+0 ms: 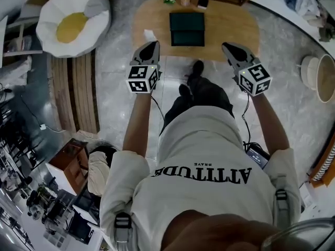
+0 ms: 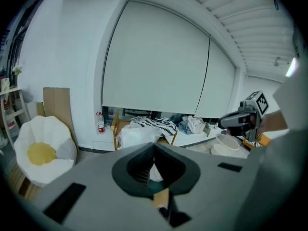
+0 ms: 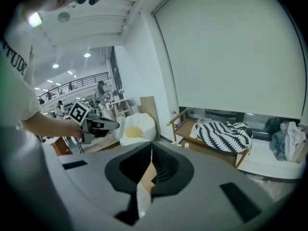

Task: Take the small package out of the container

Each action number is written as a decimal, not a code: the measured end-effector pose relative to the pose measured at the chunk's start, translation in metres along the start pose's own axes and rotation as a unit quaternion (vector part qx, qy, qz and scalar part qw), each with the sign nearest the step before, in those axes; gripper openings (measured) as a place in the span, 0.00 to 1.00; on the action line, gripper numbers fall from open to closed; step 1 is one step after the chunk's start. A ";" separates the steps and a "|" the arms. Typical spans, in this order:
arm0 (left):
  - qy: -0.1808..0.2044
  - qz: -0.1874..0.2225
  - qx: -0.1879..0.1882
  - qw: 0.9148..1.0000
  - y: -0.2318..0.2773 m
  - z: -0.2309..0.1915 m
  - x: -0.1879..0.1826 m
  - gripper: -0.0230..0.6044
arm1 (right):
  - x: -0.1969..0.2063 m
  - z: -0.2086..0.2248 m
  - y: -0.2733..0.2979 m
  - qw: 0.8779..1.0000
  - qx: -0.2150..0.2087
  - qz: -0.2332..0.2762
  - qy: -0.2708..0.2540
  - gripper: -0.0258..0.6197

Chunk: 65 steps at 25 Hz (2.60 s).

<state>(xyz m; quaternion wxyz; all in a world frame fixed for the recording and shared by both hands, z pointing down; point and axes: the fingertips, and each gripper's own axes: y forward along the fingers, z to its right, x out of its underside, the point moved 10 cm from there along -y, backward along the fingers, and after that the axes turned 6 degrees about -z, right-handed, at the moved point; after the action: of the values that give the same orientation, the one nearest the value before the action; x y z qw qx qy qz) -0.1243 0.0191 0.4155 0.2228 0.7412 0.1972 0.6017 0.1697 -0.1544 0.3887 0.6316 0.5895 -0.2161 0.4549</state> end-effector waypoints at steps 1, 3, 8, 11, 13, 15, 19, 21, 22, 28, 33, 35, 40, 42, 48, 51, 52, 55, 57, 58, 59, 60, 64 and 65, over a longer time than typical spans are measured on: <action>-0.001 0.009 0.001 1.000 -0.010 0.002 0.000 0.07 | -0.001 -0.008 -0.006 1.000 0.003 0.004 -0.004 0.07; -0.001 0.024 0.001 1.000 -0.031 0.006 0.002 0.07 | -0.001 -0.024 -0.020 1.000 0.007 0.012 -0.011 0.07; 0.001 0.056 0.007 0.998 -0.079 0.016 0.005 0.07 | -0.001 -0.060 -0.052 0.999 0.022 0.031 -0.038 0.07; 0.009 0.071 0.013 0.997 -0.109 0.022 0.002 0.07 | -0.001 -0.076 -0.072 0.998 0.033 0.044 -0.043 0.07; 0.017 0.081 0.016 0.996 -0.128 0.026 -0.003 0.07 | -0.002 -0.085 -0.084 0.997 0.043 0.052 -0.044 0.07; 0.027 0.088 0.017 0.996 -0.143 0.027 -0.007 0.07 | 0.000 -0.092 -0.094 0.996 0.051 0.059 -0.042 0.07; 0.046 0.099 0.015 0.994 -0.161 0.034 -0.011 0.07 | 0.007 -0.098 -0.113 0.995 0.062 0.067 -0.042 0.07; 0.052 0.102 0.013 0.993 -0.167 0.041 -0.013 0.07 | 0.010 -0.097 -0.125 0.994 0.065 0.071 -0.044 0.07; 0.053 0.103 0.011 0.993 -0.169 0.045 -0.013 0.07 | 0.011 -0.095 -0.131 0.994 0.067 0.072 -0.045 0.07; 0.054 0.118 0.003 0.992 -0.172 0.077 -0.023 0.07 | 0.007 -0.072 -0.164 0.992 0.075 0.086 -0.052 0.07; 0.054 0.138 -0.011 0.989 -0.170 0.112 -0.039 0.07 | 0.006 -0.042 -0.192 0.991 0.076 0.089 -0.064 0.07; 0.053 0.147 -0.017 0.988 -0.171 0.127 -0.045 0.07 | 0.003 -0.029 -0.205 0.990 0.082 0.090 -0.064 0.07; 0.052 0.163 -0.029 0.985 -0.174 0.154 -0.053 0.07 | -0.007 -0.001 -0.236 0.987 0.095 0.122 -0.052 0.07; 0.049 0.167 -0.034 0.984 -0.176 0.159 -0.055 0.07 | -0.010 0.006 -0.243 0.985 0.098 0.136 -0.051 0.07; 0.041 0.177 -0.050 0.982 -0.180 0.167 -0.057 0.07 | -0.015 0.018 -0.253 0.982 0.096 0.149 -0.061 0.07; 0.040 0.177 -0.054 0.982 -0.179 0.168 -0.057 0.07 | -0.018 0.022 -0.252 0.981 0.091 0.154 -0.068 0.07; 0.039 0.177 -0.056 0.982 -0.178 0.167 -0.057 0.07 | -0.019 0.022 -0.252 0.981 0.091 0.157 -0.068 0.07; 0.038 0.178 -0.059 0.982 -0.180 0.165 -0.057 0.07 | -0.022 0.024 -0.253 0.980 0.090 0.168 -0.064 0.07; 0.039 0.180 -0.060 0.981 -0.181 0.164 -0.056 0.07 | -0.024 0.024 -0.253 0.979 0.090 0.172 -0.062 0.07; 0.040 0.180 -0.060 0.981 -0.182 0.164 -0.056 0.07 | -0.024 0.023 -0.252 0.979 0.089 0.173 -0.062 0.07; 0.040 0.180 -0.060 0.981 -0.183 0.163 -0.056 0.07 | -0.024 0.022 -0.252 0.979 0.089 0.174 -0.061 0.07; 0.040 0.181 -0.061 0.981 -0.184 0.162 -0.056 0.07 | -0.024 0.021 -0.251 0.979 0.089 0.174 -0.061 0.07; 0.041 0.181 -0.063 0.981 -0.187 0.162 -0.058 0.07 | -0.024 0.018 -0.249 0.980 0.083 0.170 -0.062 0.07; 0.041 0.181 -0.064 0.981 -0.188 0.162 -0.058 0.07 | -0.024 0.017 -0.249 0.980 0.082 0.169 -0.062 0.07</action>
<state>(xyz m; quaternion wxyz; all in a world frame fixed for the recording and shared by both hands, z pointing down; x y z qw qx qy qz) 0.0187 0.1261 0.2338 0.1491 0.7233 0.0303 0.6735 0.3695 -0.1514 0.2364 0.4804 0.6211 -0.3136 0.5339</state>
